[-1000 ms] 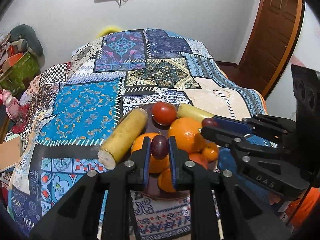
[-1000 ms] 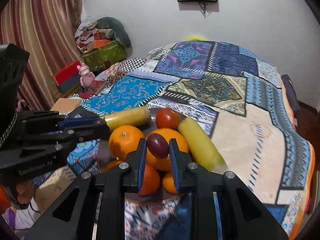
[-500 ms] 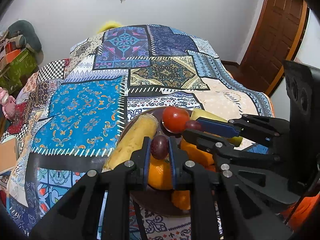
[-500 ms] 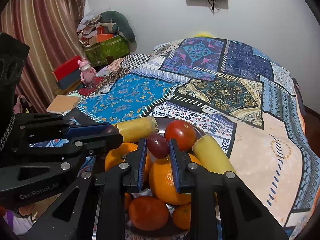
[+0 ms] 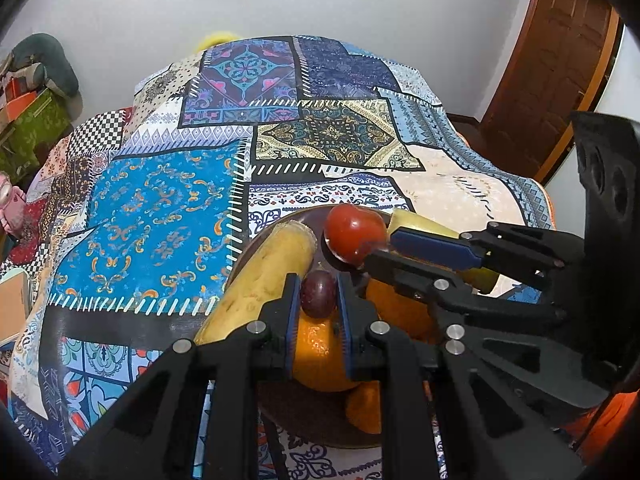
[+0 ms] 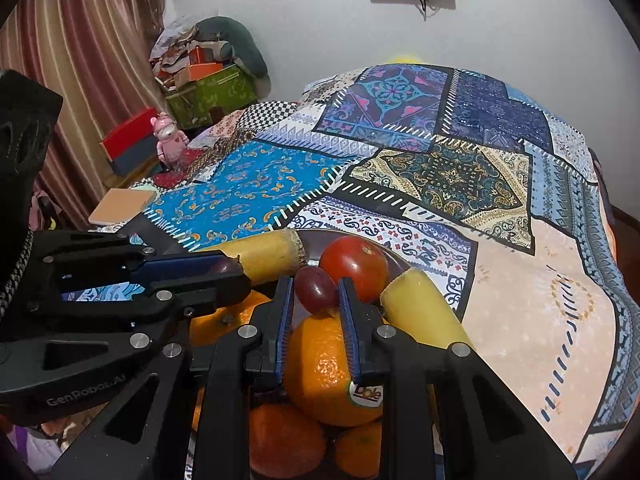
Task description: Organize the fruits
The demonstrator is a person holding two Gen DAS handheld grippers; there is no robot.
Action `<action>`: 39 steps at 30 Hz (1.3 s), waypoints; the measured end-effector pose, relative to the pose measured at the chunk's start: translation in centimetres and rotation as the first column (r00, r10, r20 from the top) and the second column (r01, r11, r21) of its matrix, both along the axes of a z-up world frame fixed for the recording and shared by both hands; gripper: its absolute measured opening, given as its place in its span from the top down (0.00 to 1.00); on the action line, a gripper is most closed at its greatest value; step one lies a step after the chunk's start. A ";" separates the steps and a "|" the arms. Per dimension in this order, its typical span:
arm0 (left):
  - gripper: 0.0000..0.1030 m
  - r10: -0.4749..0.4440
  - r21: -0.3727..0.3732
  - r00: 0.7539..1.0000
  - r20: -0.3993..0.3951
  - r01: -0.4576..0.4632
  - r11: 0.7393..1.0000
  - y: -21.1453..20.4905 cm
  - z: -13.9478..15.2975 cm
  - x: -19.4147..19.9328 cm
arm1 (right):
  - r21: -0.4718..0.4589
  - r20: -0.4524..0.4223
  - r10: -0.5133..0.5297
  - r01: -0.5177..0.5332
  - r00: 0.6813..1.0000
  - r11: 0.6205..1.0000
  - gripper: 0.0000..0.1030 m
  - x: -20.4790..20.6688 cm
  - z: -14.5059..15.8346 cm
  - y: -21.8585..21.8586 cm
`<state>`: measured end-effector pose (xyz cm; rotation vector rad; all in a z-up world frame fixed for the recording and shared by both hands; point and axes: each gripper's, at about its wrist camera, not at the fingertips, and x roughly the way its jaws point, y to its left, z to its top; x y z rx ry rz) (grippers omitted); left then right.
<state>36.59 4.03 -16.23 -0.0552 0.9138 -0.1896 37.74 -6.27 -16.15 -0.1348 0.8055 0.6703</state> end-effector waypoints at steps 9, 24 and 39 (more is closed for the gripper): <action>0.78 0.018 0.006 1.000 0.005 -0.018 1.000 -0.2 -0.2 -0.2 | 0.008 -0.001 -0.003 0.003 1.000 1.000 0.80 -0.3 0.3 -0.7; 0.68 0.074 0.028 0.989 0.125 -0.078 0.997 0.1 3.7 -4.8 | 0.019 0.055 -0.045 0.044 0.997 0.999 0.80 -3.3 3.4 -2.9; 0.56 0.081 0.004 0.909 0.408 -0.090 0.996 -1.6 13.7 -17.2 | 0.158 0.223 -0.141 0.107 0.965 0.982 0.77 -14.0 12.3 -6.4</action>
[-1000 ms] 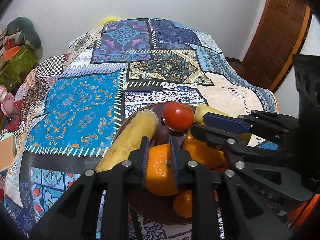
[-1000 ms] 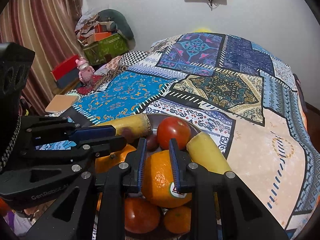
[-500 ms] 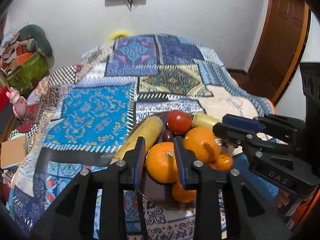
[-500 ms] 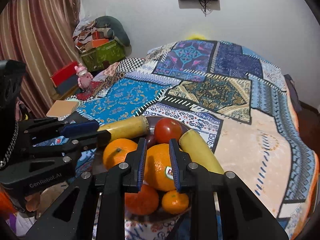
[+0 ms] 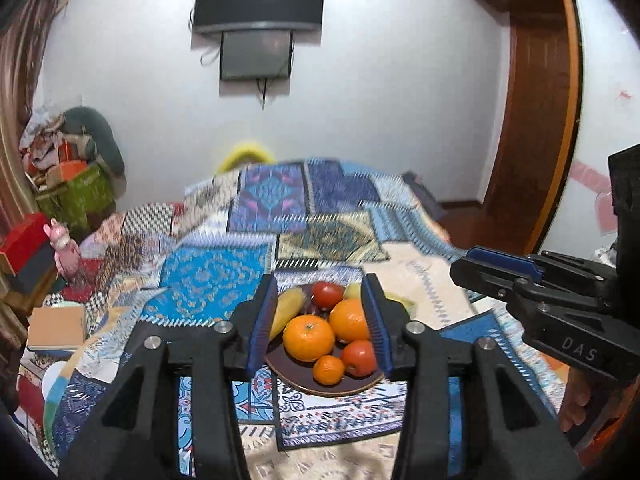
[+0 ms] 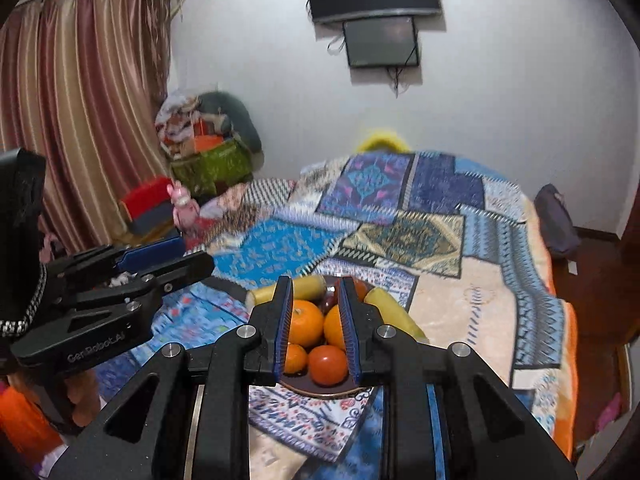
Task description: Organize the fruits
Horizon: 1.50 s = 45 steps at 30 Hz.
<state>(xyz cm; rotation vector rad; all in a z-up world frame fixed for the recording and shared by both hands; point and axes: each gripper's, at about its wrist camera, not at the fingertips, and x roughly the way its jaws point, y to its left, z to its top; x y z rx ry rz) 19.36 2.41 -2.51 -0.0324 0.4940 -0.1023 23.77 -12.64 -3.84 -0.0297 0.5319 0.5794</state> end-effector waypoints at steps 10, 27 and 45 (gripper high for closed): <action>0.44 0.034 0.033 0.984 0.176 -0.040 0.999 -1.2 3.4 -8.3 | 0.045 0.165 -0.110 0.103 0.980 0.994 0.62 -7.4 3.4 -1.5; 0.05 0.088 -0.027 0.956 0.281 -0.084 0.996 0.5 3.9 -14.1 | 0.069 0.325 -0.240 0.230 0.915 0.971 0.11 -12.1 4.0 -0.7; 0.00 0.112 -0.028 0.948 0.297 -0.108 0.994 0.8 3.6 -14.4 | 0.119 0.365 -0.355 0.336 0.861 0.934 0.00 -14.1 3.6 -1.7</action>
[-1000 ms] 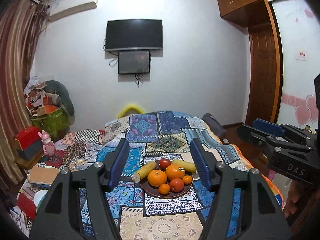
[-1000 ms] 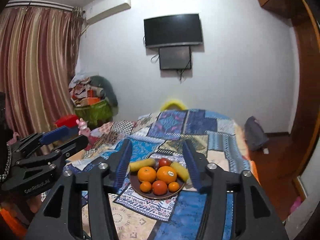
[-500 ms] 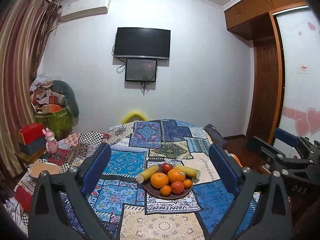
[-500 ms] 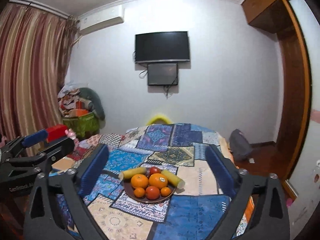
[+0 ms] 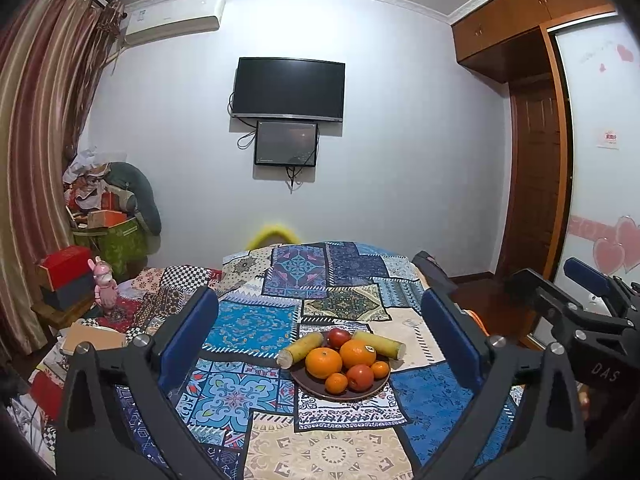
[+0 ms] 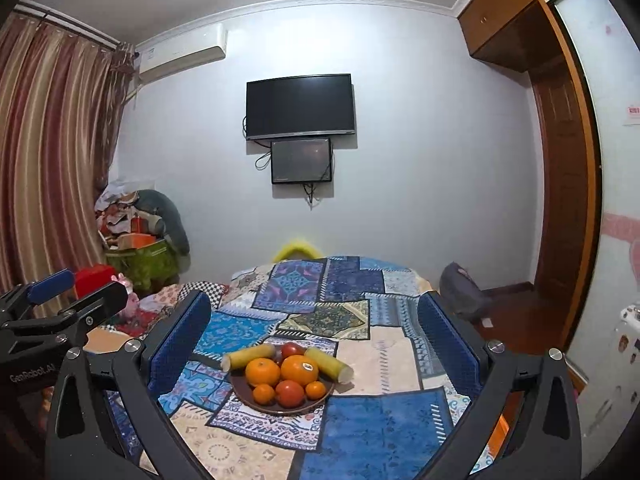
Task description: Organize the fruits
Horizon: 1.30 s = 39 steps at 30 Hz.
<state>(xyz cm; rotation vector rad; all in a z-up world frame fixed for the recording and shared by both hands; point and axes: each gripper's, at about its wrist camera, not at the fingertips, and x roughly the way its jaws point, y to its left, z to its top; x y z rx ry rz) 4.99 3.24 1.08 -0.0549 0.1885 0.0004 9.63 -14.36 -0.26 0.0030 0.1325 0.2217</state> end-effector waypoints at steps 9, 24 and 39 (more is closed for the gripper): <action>0.00 0.008 0.008 1.000 0.012 -0.008 1.000 -0.3 0.3 -0.1 | 0.006 0.009 -0.007 0.007 1.000 1.000 0.00 -0.3 0.2 -0.3; 0.00 -0.006 0.014 1.000 0.018 0.006 1.000 -0.4 0.5 -0.5 | -0.001 0.023 -0.003 0.003 1.000 1.000 0.00 -0.7 0.5 -0.3; 0.00 -0.059 0.001 0.998 0.003 0.059 0.998 -0.3 0.3 0.0 | 0.010 0.018 -0.001 0.000 1.000 1.000 0.00 -0.7 0.5 -0.5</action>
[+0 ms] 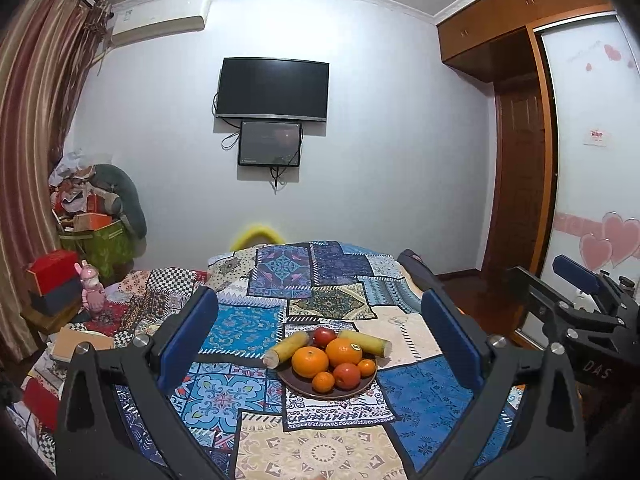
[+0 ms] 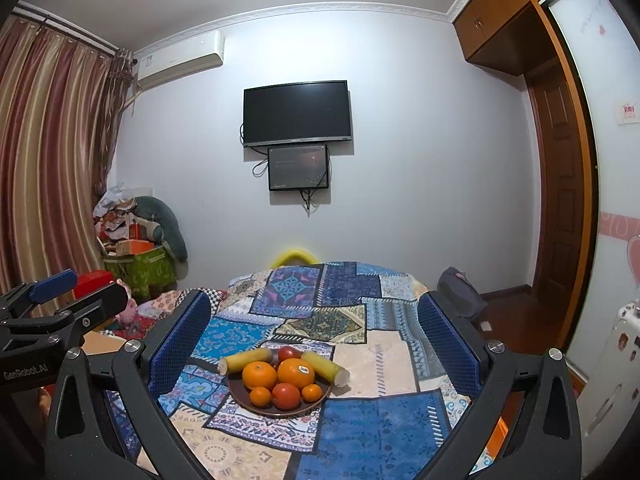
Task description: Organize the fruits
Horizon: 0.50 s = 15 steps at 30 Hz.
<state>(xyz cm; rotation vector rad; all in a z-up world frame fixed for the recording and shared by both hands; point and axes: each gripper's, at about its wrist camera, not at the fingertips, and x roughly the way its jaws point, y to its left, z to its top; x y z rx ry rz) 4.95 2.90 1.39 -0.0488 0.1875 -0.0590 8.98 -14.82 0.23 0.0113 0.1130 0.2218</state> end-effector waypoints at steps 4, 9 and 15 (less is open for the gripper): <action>0.00 0.008 0.007 1.000 0.005 -0.008 1.000 0.0 0.0 -0.1 | 0.001 0.002 0.000 0.000 1.000 1.000 0.00 0.0 -0.1 0.0; 0.00 0.007 0.007 1.000 0.002 -0.007 1.000 0.0 -0.1 -0.1 | 0.002 0.003 0.007 -0.007 1.000 1.000 0.00 0.0 -0.3 0.0; 0.00 0.010 -0.004 1.000 -0.007 -0.010 1.000 0.2 -0.2 -0.1 | -0.006 0.005 0.011 -0.011 1.000 1.000 0.00 -0.1 -0.3 0.1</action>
